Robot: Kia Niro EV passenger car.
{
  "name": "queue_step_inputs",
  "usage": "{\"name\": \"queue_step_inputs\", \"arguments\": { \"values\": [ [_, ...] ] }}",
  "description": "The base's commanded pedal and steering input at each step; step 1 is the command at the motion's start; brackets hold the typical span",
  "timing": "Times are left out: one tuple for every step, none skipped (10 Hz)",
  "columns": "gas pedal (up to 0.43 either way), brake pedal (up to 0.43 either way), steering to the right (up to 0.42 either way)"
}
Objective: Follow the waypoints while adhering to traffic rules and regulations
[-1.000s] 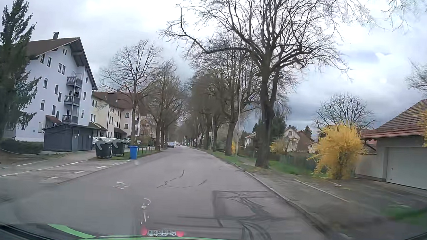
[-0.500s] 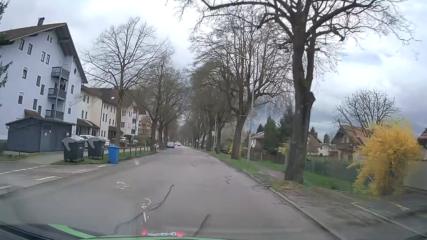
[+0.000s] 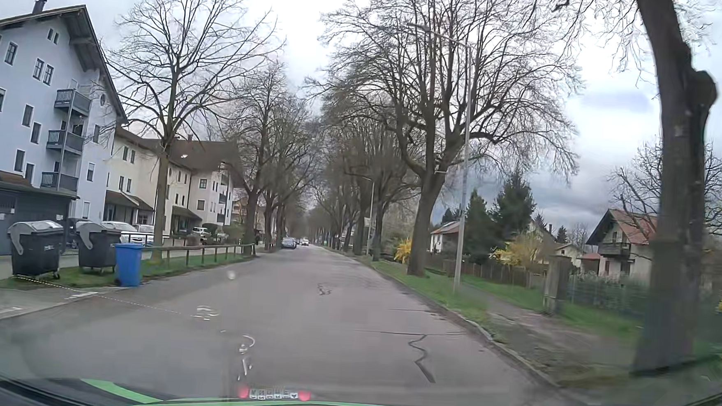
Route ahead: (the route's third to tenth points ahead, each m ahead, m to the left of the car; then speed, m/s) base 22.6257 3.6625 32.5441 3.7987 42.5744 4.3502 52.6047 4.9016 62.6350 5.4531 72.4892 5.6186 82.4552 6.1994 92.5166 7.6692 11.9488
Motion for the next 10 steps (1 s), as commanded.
{"name": "queue_step_inputs", "arguments": {
  "values": [
    [0.110, 0.000, -0.006],
    [0.110, 0.000, -0.006],
    [0.110, 0.000, -0.006],
    [0.110, 0.000, -0.007],
    [0.110, 0.000, -0.007],
    [0.110, 0.000, -0.007],
    [0.110, 0.000, -0.007],
    [0.110, 0.000, -0.007],
    [0.110, 0.000, -0.007],
    [0.110, 0.000, -0.007]
  ]
}}
